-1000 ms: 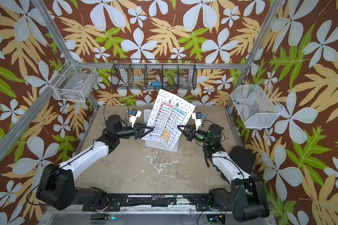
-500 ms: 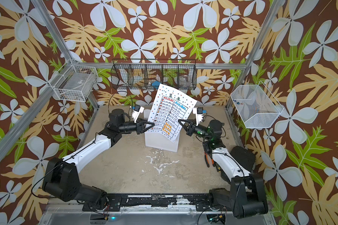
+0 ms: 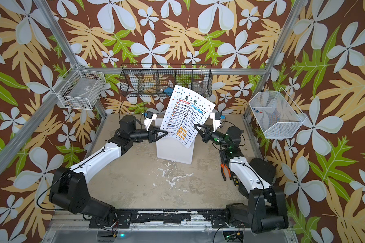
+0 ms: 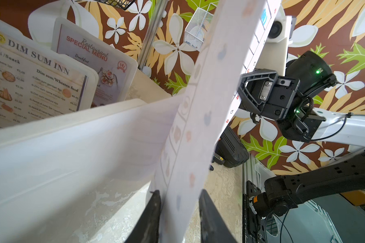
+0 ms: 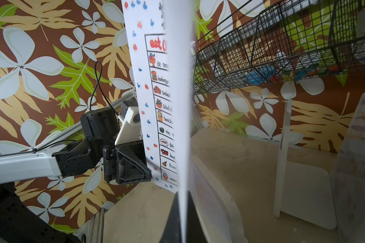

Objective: Insert the menus into the narrow rack
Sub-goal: Insert the menu into the narrow rack.

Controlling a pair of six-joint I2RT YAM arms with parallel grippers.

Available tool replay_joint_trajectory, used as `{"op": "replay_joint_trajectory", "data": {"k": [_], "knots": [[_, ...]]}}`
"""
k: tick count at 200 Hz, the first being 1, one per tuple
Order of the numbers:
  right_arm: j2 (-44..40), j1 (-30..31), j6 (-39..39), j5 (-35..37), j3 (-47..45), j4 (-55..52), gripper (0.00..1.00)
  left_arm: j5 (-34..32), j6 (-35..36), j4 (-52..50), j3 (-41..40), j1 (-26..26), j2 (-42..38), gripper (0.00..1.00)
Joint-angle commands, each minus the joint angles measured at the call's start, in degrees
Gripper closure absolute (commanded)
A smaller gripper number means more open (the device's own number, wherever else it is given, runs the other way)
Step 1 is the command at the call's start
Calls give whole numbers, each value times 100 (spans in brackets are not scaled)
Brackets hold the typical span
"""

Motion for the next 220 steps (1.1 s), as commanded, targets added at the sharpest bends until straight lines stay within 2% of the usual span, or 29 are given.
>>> {"op": "replay_joint_trajectory", "data": {"k": [1,99,177,220], "knots": [[57,-3,-199,15,152,70,100,-38,76,31,144,17,23,68],[155,-8,-311,326,603,45,100,-362,286,-265,659,54,172,70],[347,-8,-182,356,967,168,100,-175,-26,107,767,223,173,66],[422,-1,-79,402,1135,244,100,-54,-436,613,784,315,199,66]]}}
